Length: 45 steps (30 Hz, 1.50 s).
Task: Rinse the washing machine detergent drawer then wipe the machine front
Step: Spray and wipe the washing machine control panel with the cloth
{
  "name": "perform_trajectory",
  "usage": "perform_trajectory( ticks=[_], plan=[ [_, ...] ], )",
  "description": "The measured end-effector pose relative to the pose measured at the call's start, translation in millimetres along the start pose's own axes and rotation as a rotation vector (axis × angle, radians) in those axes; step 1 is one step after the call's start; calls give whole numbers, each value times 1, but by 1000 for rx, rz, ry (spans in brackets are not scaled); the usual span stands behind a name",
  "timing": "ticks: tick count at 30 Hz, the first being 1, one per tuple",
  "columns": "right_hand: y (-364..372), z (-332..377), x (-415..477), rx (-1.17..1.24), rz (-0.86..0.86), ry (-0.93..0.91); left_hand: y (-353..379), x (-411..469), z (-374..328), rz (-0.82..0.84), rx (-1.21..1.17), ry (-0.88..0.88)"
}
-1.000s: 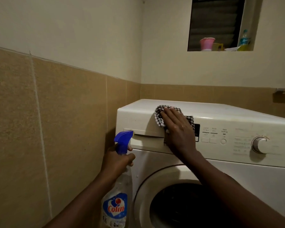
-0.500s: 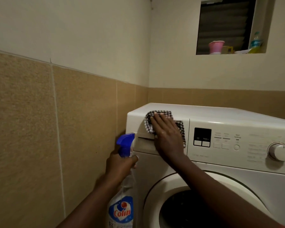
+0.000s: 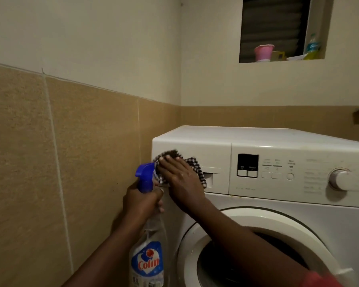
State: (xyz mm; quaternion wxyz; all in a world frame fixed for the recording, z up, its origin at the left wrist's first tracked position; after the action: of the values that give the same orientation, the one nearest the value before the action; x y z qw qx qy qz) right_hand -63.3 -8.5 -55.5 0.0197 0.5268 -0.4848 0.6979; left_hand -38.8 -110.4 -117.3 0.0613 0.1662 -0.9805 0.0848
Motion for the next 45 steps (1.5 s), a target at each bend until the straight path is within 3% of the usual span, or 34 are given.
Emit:
perform_trajectory(
  ticks=[3,8,14,21,26,34,45],
  plan=[
    [-13,-6,-28,34,-31,7,2,-3,-10,27,5,56],
    [-93,-32,-96,43,-285,119,37,-14,-30,243,11,110],
    [-202,-83,-143,-31,-582,287,99,-37,-49,296,47,182],
    [-273,-114,-174,-46,-720,369,154,-49,-77,367,44,232],
    [-285,-118,-182,-59,-733,353,179,-56,-83,389,62,228],
    [-274,-125,-171,-1,-705,352,179,-59,-35,426,120,109],
    [-181,-136,-146,0,-445,431,166,-74,12,442,101,23]
  ],
)
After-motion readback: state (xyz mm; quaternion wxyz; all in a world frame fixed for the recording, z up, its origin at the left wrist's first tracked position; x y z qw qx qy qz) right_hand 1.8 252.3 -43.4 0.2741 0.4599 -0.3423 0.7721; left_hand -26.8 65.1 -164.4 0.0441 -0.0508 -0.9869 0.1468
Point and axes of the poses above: each hand's wrist, its own x-axis towards the middle knuckle, its own y-axis out of the palm, z = x × y, the point moved 10 cm from there along x, towards the middle knuckle, and after that the axes turned 15 degrees about x, right-handed, at the moved point
